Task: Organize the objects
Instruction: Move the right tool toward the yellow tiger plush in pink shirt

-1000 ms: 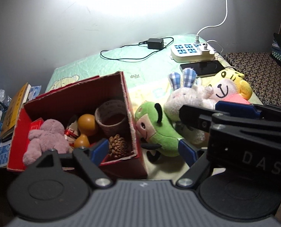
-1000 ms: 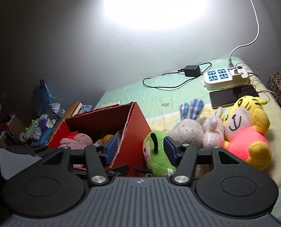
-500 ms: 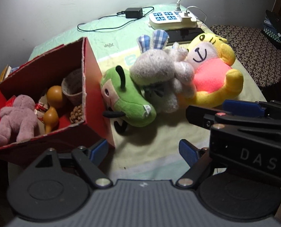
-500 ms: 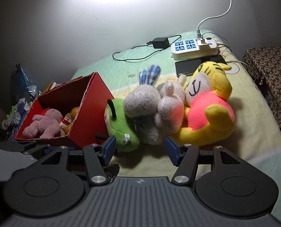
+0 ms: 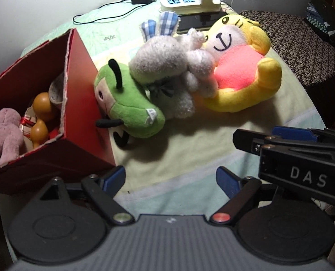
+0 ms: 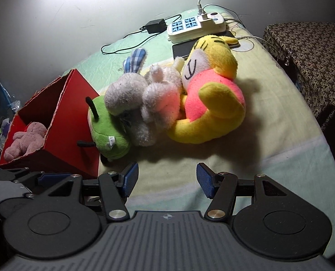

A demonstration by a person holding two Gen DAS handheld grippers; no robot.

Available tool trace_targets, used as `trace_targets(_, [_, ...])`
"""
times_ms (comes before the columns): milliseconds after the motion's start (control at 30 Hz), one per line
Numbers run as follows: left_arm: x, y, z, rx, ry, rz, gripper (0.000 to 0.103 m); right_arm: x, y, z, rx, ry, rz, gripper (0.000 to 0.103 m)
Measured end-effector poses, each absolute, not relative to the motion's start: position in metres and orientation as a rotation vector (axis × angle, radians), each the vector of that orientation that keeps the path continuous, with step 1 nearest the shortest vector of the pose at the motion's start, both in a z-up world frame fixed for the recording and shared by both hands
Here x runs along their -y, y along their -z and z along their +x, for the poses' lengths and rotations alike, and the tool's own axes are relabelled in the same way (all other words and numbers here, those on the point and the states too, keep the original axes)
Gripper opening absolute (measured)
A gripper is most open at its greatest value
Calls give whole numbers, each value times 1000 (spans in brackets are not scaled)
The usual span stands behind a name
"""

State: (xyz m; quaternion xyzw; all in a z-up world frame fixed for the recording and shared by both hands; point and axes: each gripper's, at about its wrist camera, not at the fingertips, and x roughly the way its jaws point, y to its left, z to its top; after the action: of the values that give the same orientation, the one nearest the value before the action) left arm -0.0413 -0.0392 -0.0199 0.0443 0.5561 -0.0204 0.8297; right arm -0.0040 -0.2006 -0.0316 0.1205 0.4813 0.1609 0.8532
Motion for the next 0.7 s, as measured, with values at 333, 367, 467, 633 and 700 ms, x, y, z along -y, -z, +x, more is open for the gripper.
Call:
trace_targets(333, [59,26,-38,-1192,95,127,91,219,42,-5,-1033,-275,309,60])
trace_targets(367, [61,26,-37,-1193,100,131,91,222,42,-5,-1033,-268,315,60])
trace_targets(467, [67,26,-36,-1191,114,144,91,229,44,-5,-1034,-246,339,60])
trace_targets(633, [77,27,-32,-1184,136,168,91,243,48,-3,-1038,-195,389,60])
trace_targets(700, [82,25,-30,-1170,145,180,91,250,49,-1,-1038,-172,403,60])
